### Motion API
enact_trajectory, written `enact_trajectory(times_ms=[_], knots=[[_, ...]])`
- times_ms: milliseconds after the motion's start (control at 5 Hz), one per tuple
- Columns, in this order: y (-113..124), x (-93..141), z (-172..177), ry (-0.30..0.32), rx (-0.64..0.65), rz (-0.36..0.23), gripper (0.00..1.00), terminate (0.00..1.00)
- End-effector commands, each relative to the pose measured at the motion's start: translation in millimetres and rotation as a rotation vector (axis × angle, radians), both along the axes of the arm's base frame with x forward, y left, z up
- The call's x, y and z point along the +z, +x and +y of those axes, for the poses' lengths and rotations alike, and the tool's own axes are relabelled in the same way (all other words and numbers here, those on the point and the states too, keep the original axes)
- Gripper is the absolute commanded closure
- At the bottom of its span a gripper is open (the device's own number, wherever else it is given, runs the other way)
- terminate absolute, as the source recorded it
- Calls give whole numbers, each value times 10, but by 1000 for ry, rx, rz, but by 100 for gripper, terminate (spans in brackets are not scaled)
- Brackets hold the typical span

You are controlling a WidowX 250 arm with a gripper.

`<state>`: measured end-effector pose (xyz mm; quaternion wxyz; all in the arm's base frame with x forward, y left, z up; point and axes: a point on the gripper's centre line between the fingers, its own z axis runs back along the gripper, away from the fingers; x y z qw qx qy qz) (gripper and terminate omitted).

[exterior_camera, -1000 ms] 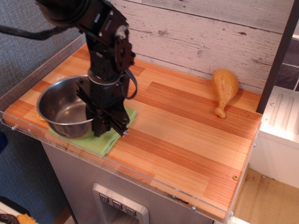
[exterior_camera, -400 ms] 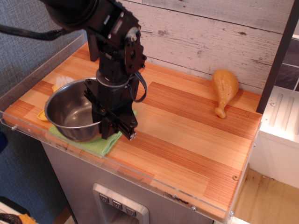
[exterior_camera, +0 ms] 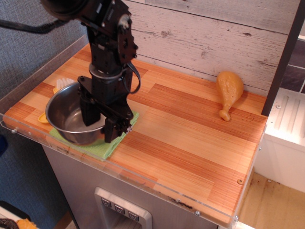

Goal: Put the silver pot on top of the green rag.

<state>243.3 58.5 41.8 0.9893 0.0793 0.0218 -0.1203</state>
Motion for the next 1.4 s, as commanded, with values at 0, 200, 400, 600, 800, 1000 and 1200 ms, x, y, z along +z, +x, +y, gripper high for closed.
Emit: enact_trajectory(times_ms=[0, 200, 400, 600, 800, 1000, 1200], knots=[[-75, 663, 133, -237, 70, -207, 0, 0], [-112, 745, 186, -269, 92, -223, 0, 0], [-13, 633, 137, -241, 105, -193, 0, 0], [12, 576, 130, -107, 154, -159, 0, 0], [31, 529, 104, -59, 179, -141, 0, 0], [31, 529, 104, -59, 179, -141, 0, 0], [31, 529, 104, -59, 179, -141, 0, 100]])
